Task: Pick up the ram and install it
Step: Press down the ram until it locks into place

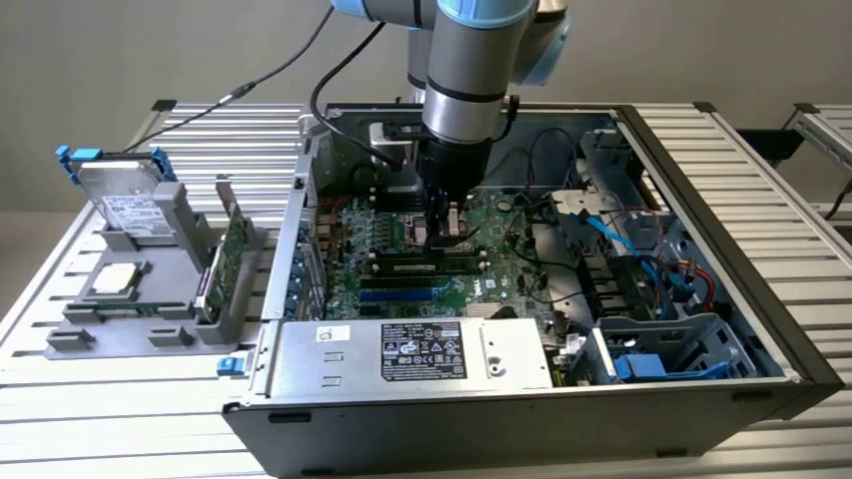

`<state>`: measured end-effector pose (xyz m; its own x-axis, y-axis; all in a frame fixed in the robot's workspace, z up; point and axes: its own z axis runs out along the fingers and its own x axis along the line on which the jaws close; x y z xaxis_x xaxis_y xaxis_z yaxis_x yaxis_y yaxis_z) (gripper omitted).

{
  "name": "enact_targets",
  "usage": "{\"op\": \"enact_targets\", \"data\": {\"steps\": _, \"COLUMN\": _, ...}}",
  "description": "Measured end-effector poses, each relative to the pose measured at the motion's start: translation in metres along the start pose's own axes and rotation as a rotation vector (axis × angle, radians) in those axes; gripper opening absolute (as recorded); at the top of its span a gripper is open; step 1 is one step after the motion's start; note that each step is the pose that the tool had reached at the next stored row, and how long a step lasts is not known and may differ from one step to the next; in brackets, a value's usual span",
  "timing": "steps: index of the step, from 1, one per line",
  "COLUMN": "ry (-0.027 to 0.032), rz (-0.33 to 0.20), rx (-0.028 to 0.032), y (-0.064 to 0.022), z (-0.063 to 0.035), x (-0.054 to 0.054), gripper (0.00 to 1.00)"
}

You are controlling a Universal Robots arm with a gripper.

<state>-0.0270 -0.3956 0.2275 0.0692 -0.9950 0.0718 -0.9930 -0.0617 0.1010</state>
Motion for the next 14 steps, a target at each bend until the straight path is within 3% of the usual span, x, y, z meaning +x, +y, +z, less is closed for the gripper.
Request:
{"op": "enact_targets", "data": {"steps": 4, "ry": -0.0030, "rz": -0.001, "rx": -0.0013, "y": 0.0009, "z": -0.0091, "x": 0.001, "gripper": 0.10}}
{"op": "enact_targets", "data": {"steps": 10, "ry": -0.0167, "rz": -0.002, "rx": -0.0010, "y": -0.0003, "z": -0.0158, "x": 0.004, "gripper": 0.10}}
{"op": "enact_targets", "data": {"steps": 14, "ry": -0.0170, "rz": -0.003, "rx": -0.0011, "y": -0.0003, "z": -0.0159, "x": 0.004, "gripper": 0.10}}
